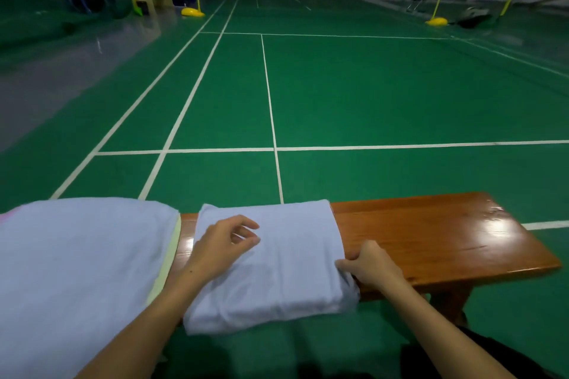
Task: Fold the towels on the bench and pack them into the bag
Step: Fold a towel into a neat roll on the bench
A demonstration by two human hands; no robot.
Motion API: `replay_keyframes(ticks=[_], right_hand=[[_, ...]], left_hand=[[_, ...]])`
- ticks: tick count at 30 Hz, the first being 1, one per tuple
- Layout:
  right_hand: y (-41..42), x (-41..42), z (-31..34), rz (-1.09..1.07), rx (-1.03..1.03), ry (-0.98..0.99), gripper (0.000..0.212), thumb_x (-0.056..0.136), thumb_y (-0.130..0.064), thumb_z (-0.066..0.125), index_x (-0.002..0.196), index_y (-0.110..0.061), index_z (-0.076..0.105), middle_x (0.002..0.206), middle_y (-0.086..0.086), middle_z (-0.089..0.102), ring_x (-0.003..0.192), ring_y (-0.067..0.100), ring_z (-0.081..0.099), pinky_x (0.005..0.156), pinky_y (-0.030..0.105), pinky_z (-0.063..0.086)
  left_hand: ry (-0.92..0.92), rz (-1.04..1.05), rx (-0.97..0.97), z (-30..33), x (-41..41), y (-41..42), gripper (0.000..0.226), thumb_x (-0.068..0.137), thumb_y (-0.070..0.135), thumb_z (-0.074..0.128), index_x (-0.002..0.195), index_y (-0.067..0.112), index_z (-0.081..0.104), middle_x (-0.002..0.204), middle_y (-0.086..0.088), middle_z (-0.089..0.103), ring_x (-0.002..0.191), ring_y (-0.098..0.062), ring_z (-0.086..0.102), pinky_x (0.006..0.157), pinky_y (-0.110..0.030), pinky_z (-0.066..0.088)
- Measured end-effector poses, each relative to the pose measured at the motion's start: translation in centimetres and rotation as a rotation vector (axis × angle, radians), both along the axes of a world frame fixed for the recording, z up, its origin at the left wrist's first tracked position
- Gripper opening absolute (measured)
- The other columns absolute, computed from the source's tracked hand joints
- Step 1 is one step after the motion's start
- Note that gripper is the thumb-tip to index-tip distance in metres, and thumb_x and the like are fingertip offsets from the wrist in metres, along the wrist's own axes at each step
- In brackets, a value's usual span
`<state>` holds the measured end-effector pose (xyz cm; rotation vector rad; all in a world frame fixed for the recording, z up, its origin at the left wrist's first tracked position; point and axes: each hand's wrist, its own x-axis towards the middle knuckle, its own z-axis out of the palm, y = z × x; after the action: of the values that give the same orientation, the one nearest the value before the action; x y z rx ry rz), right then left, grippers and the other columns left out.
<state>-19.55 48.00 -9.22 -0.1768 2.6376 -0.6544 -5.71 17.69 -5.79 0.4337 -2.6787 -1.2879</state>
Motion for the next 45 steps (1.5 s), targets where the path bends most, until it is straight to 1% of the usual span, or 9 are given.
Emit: replay_keyframes(ticks=[6,9,14,17,20,24,29,41,45], right_hand=[[-1.2,1.3,0.3,0.088,-0.199,-0.019,0.035,0.093,-0.024,0.074,0.065,-0.017,0.055,0.054,-0.006,0.052,0.048,0.01,0.048,0.048,0.025,0.04],[-2.0,2.6,1.0,0.151,-0.363,-0.029,0.016,0.087,-0.028,0.075,0.097,-0.019,0.065,0.087,-0.002,0.071,0.077,0.016,0.068,0.07,0.035,0.06],[-3.2,4.7,1.9,0.438,-0.443,-0.015,0.028,0.091,-0.019,0.069,0.117,-0.028,0.068,0.11,-0.015,0.07,0.098,0.007,0.067,0.088,0.028,0.058],[-3.4,4.8,2.1,0.517,-0.453,0.002,0.039,0.094,-0.014,0.066,0.13,-0.03,0.067,0.117,-0.021,0.067,0.102,-0.005,0.064,0.087,0.017,0.052],[-3.0,4.6,1.7,0.524,-0.448,-0.033,0.047,0.096,-0.016,0.068,0.14,-0.031,0.062,0.108,-0.025,0.066,0.092,-0.007,0.064,0.078,0.014,0.051],[-1.4,4.2,1.3,0.481,-0.405,-0.041,0.043,0.089,-0.029,0.079,0.13,-0.033,0.066,0.106,-0.013,0.07,0.092,0.007,0.067,0.08,0.03,0.059],[-0.5,4.3,1.0,0.471,-0.461,0.016,0.009,0.089,-0.025,0.08,0.083,-0.027,0.073,0.078,-0.01,0.073,0.07,0.007,0.065,0.064,0.027,0.051],[-5.0,1.2,-0.6,0.309,-0.587,0.154,0.006,0.091,-0.025,0.074,0.088,-0.03,0.072,0.09,-0.014,0.073,0.084,0.004,0.069,0.072,0.027,0.057],[-7.3,0.7,-1.5,0.201,-0.815,0.035,0.006,0.091,-0.027,0.081,0.087,-0.026,0.076,0.128,-0.012,0.065,0.113,0.009,0.068,0.093,0.038,0.061]], left_hand=[[-0.033,-0.15,-0.164,-0.1,-0.8,4.1,0.017,0.093,0.051,0.071,0.11,0.055,0.066,0.101,0.038,0.069,0.092,0.008,0.067,0.083,-0.037,0.06],[-0.101,-0.29,-0.252,0.5,-2.1,5.0,0.03,0.097,0.051,0.069,0.123,0.059,0.058,0.106,0.043,0.066,0.09,0.01,0.066,0.082,-0.034,0.059],[-0.229,-0.487,-0.41,0.5,-4.2,6.3,0.06,0.103,0.04,0.057,0.142,0.073,0.026,0.11,0.03,0.069,0.084,0.002,0.069,0.084,-0.031,0.058],[-0.328,-0.582,-0.358,0.8,-4.7,5.8,0.054,0.101,0.027,0.053,0.134,0.069,0.043,0.094,0.028,0.072,0.063,0.0,0.072,0.08,-0.032,0.061],[-0.292,-0.561,-0.422,0.7,-5.1,4.9,0.017,0.101,0.04,0.061,0.114,0.051,0.064,0.085,0.031,0.07,0.065,0.0,0.071,0.078,-0.033,0.059],[-0.199,-0.445,-0.41,0.4,-4.8,3.5,0.005,0.096,0.041,0.071,0.099,0.045,0.073,0.078,0.026,0.073,0.073,0.004,0.069,0.076,-0.038,0.06],[-0.113,-0.366,-0.147,0.1,-3.7,2.3,0.007,0.091,0.028,0.08,0.095,0.034,0.077,0.09,0.022,0.077,0.071,-0.006,0.076,0.076,-0.049,0.064],[0.033,-0.32,0.257,1.5,-2.0,1.3,0.013,0.09,0.003,0.081,0.1,0.009,0.075,0.097,-0.007,0.073,0.086,-0.029,0.075,0.079,-0.048,0.063],[0.091,-0.298,0.293,1.9,-1.9,1.0,0.014,0.09,0.001,0.08,0.1,0.009,0.074,0.095,-0.005,0.073,0.087,-0.022,0.074,0.08,-0.044,0.059]])
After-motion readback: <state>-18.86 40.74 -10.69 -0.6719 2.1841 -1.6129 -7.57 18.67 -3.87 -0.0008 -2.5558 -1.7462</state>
